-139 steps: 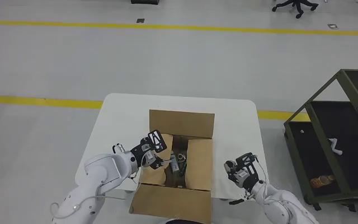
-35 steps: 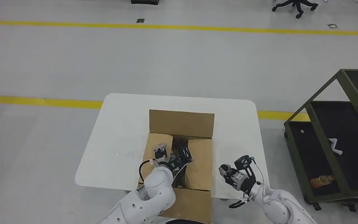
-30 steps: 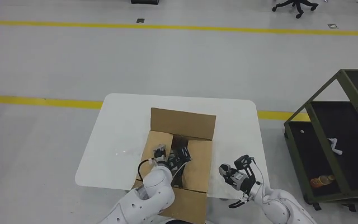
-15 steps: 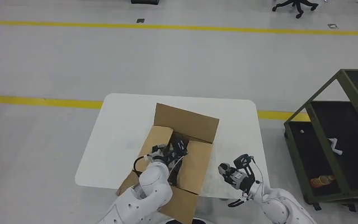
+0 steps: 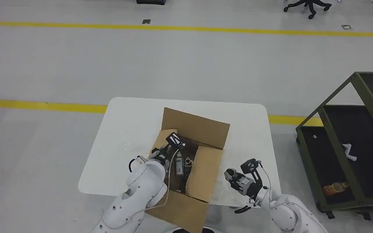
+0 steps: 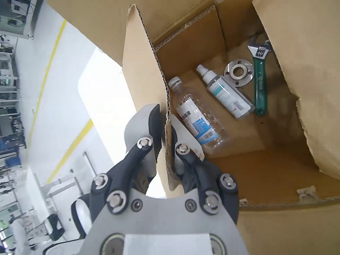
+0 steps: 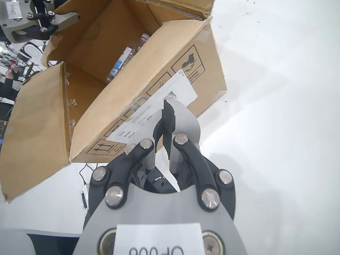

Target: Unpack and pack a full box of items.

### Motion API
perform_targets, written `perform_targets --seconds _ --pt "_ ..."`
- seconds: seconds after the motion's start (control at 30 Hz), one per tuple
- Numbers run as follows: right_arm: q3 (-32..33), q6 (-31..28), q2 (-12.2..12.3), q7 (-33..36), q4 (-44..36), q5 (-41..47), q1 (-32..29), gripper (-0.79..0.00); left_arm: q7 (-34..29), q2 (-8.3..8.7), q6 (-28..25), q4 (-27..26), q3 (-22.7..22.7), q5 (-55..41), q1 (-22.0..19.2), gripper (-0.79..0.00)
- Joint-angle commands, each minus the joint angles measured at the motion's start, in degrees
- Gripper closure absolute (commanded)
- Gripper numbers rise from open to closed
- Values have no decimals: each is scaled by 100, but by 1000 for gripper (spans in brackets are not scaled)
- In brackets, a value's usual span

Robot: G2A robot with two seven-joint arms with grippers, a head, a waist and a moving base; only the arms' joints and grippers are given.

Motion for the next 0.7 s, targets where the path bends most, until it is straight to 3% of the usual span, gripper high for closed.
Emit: perform_targets --seconds 0.0,0.47,0.67 --pt "-22 53 -12 -9 20 53 18 0 11 -4 35 -66 -134 -245 33 0" --pt "-29 274 -34 -25 61 122 43 0 72 -18 272 -410 -1000 -2049 268 0" --pt "42 867 -79 -395 46 278 -43 0 -31 15 232 -585 -1219 -2120 343 0"
